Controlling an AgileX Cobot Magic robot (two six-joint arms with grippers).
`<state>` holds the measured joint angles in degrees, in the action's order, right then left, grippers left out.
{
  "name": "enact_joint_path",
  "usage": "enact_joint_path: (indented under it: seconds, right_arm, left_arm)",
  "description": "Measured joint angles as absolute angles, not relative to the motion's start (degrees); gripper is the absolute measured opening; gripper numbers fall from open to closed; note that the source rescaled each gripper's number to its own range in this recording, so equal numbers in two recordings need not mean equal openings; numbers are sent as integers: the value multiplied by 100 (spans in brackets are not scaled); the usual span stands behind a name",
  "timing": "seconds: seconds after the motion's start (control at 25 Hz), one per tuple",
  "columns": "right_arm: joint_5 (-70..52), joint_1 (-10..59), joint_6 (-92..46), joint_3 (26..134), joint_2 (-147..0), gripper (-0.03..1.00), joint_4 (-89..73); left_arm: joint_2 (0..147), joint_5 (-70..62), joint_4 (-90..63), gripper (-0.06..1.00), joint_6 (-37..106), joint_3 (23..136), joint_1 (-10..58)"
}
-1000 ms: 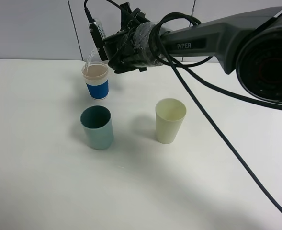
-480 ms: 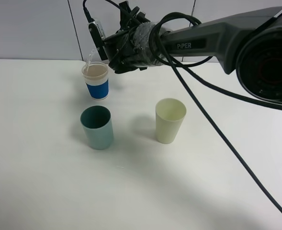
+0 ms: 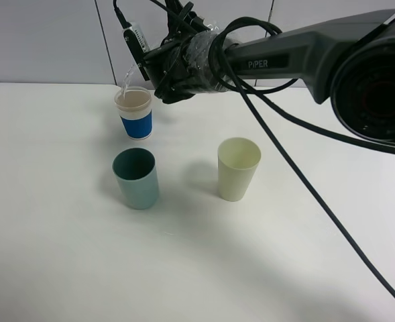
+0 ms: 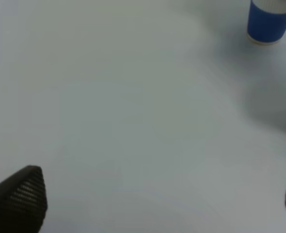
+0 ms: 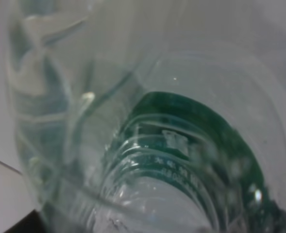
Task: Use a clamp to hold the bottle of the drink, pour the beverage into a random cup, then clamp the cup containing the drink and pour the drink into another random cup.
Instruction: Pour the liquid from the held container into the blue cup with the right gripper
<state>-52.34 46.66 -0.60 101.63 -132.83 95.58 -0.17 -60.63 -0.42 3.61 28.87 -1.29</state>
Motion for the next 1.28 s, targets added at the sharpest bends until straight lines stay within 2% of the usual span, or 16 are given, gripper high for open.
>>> enact_joint_path:
  seconds: [0.32,0.68,1.28]
  right_arm:
    - [-5234,4666,-89,10163,-13283,1,9605]
    - [-5337,4666,-758,10165,-13283,1,9622]
    - [-5181,4666,-802,10165,-13283,1,9673]
  left_arm:
    - [-17,-6063,-42,100,361,2887,-129]
    - [-17,-6063,-42,100,361,2887,-129]
    - [-17,-6063,-42,100,361,2887,-129]
